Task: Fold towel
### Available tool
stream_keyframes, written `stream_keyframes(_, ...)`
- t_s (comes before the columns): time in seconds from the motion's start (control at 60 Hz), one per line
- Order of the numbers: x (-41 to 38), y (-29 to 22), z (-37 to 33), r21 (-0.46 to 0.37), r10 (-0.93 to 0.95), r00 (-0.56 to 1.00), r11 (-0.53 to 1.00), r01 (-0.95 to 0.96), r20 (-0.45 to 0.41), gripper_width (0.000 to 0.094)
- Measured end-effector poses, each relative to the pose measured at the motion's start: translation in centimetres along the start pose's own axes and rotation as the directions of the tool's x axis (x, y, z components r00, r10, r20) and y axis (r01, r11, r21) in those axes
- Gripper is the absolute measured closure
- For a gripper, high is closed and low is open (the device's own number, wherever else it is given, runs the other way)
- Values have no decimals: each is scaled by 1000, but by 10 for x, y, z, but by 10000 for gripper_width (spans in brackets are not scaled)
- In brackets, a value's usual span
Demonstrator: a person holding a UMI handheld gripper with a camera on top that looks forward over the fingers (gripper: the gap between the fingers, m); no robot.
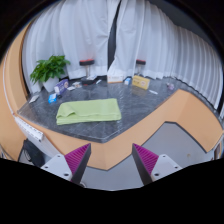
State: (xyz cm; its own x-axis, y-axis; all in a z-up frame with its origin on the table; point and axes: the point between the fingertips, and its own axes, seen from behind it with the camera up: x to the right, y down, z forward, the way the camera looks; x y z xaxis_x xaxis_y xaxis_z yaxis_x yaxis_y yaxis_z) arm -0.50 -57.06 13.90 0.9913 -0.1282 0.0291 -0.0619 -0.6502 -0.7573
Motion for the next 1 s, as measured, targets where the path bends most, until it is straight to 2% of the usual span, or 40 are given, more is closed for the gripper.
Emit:
stream_keyframes(0.1,-71,10,36,-27,-28,996,999,30,89,87)
stream_keyframes(0.233,-168,-15,93,17,-50,979,999,48,198,89)
stream_keyframes(0.35,-246,-49,149,48,-63,966,997,53,250,87)
stream_keyframes(0.517,-307,-85,226,52,-71,969,997,60,238,86)
stream_keyframes(0.7,-318,-91,301,6,-97,985,995,98,142,103)
stream_keyframes(0.767,-309,-90,322,-3,-129,988,992,129,83,196)
stream_keyframes(0.817,-301,-94,329,6,-185,982,983,185,31,337)
stream_keyframes(0.883,-305,-98,335,21,-230,973,973,229,22,474)
stream_keyframes(0.983,-297,-106,343,27,-266,964,963,267,-16,834)
stream_keyframes(1.0,-297,-107,344,30,-262,965,964,262,-14,848)
